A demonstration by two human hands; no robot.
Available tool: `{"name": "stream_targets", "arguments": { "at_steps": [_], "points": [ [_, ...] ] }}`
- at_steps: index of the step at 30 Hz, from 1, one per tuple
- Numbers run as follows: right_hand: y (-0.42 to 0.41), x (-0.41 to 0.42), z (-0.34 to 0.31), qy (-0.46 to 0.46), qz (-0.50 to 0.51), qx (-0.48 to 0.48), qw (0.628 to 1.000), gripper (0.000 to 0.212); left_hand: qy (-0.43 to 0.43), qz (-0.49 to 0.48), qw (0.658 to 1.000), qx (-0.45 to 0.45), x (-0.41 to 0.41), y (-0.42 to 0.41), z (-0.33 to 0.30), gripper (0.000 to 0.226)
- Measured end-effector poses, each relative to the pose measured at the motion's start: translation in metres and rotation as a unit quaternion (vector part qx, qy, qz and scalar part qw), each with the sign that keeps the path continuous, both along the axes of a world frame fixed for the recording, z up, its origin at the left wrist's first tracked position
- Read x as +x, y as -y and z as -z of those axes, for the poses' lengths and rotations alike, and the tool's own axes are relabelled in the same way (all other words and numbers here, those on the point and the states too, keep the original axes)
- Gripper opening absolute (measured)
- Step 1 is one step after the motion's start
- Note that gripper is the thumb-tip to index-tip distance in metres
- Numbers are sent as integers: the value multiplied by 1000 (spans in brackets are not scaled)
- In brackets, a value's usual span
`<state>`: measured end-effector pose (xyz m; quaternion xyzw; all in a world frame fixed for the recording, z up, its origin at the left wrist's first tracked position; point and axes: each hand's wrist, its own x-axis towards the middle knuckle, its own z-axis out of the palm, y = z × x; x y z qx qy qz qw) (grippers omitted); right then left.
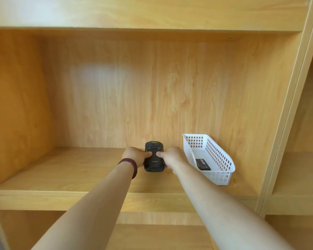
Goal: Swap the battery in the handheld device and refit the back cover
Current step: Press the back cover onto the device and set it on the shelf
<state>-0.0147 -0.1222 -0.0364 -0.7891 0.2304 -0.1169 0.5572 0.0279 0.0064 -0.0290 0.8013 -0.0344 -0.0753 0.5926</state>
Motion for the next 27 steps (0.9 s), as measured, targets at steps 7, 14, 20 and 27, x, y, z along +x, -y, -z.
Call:
{"name": "stream_targets", "arguments": {
  "at_steps": [7,14,20,27],
  "points": [
    [2,9,7,-43,14,-58,997,40,17,-19,997,80,7,7,11,24],
    [4,9,8,-88,4,-117,989,43,19,-14,991,129,13,10,22,29],
    [3,8,8,-111,-10,-169,979,43,39,-14,984,175,15,12,24,31],
    [-2,4,7,-129,-7,-198,972,40,53,-12,980,193,18,12,26,28]
  ]
}}
